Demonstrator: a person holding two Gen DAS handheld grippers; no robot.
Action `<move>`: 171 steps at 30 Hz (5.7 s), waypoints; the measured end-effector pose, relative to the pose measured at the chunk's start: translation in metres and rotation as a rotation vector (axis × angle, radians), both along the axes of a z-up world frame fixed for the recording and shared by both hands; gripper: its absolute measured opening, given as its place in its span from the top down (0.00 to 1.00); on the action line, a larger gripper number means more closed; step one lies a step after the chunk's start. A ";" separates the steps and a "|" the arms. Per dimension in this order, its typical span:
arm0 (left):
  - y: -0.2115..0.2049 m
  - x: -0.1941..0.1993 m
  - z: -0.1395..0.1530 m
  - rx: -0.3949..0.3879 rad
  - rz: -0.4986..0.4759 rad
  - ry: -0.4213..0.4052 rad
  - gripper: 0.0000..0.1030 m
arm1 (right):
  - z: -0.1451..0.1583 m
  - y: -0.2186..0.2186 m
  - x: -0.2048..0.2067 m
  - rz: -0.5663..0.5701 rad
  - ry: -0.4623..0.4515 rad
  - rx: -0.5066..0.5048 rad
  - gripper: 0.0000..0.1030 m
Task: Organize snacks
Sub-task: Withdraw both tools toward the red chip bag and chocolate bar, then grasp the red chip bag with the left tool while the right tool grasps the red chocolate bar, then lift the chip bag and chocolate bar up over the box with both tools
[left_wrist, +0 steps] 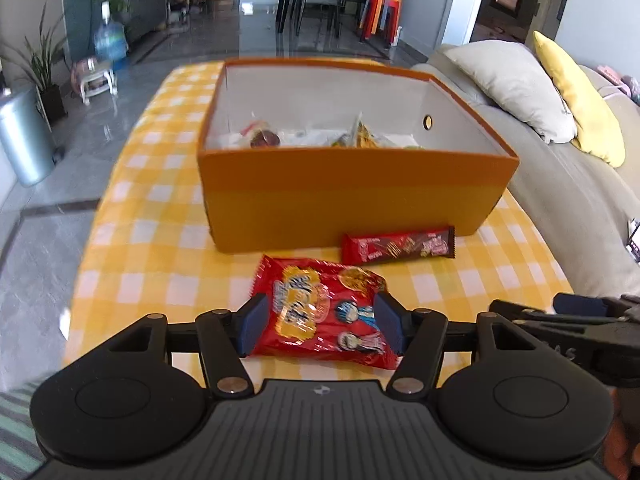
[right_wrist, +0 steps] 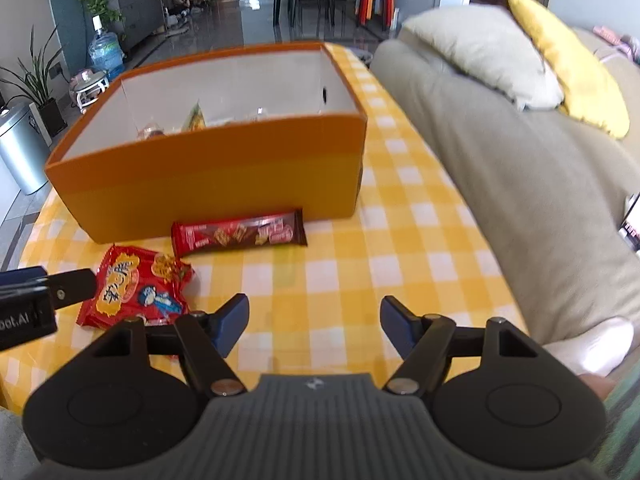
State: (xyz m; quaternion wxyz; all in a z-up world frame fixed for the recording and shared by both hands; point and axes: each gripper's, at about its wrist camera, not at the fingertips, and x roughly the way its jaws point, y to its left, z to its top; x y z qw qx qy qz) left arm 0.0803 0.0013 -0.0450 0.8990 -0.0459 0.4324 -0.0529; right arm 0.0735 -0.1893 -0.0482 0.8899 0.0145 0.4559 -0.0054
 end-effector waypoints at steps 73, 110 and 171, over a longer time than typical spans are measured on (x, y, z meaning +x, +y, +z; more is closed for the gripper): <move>-0.037 0.072 -0.054 0.256 -0.417 0.181 0.21 | -0.048 0.008 0.094 0.294 0.043 0.054 0.19; 0.023 0.051 -0.036 0.054 -0.174 0.256 0.14 | -0.033 0.055 0.061 0.531 0.090 -0.020 0.54; 0.020 0.050 -0.052 0.025 -0.046 0.303 0.24 | -0.053 0.061 0.078 0.443 0.243 0.039 0.81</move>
